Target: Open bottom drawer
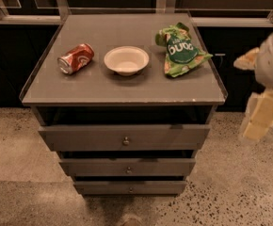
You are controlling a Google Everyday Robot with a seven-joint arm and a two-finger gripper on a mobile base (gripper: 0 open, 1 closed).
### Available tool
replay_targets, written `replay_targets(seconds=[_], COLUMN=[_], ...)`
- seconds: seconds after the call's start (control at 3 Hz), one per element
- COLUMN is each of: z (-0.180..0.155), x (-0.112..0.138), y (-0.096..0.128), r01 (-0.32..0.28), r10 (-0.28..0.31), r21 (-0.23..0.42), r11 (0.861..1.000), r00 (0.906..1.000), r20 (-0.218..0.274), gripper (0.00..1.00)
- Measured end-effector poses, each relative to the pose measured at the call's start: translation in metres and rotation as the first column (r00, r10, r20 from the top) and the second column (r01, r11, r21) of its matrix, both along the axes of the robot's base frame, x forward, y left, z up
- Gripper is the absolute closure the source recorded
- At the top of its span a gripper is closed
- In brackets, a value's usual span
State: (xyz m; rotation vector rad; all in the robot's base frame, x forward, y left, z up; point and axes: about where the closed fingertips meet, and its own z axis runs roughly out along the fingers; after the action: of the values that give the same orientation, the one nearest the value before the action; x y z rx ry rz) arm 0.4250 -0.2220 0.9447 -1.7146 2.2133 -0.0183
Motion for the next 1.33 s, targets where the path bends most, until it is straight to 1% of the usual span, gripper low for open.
replay_targets(seconds=[0.33, 0.67, 1.0, 1.33], z=[-0.067, -0.177, -0.241, -0.260], x=[-0.024, -0.049, -0.078, -0.082], y=[0.009, 0.015, 0.015, 0.003], r01=[-0.043, 0.065, 0.140, 0.179], r10=[0.045, -0.018, -0.028, -0.068], r21=[0.153, 0.374, 0.425, 0.423], r11=[0.987, 0.925, 0.894, 0.888], r00=[0.9989, 0.9917, 0.9656, 0.9619], r20=[-0.010, -0.127, -0.259, -0.265], gripper=[0.00, 0.00, 0.00, 0.00])
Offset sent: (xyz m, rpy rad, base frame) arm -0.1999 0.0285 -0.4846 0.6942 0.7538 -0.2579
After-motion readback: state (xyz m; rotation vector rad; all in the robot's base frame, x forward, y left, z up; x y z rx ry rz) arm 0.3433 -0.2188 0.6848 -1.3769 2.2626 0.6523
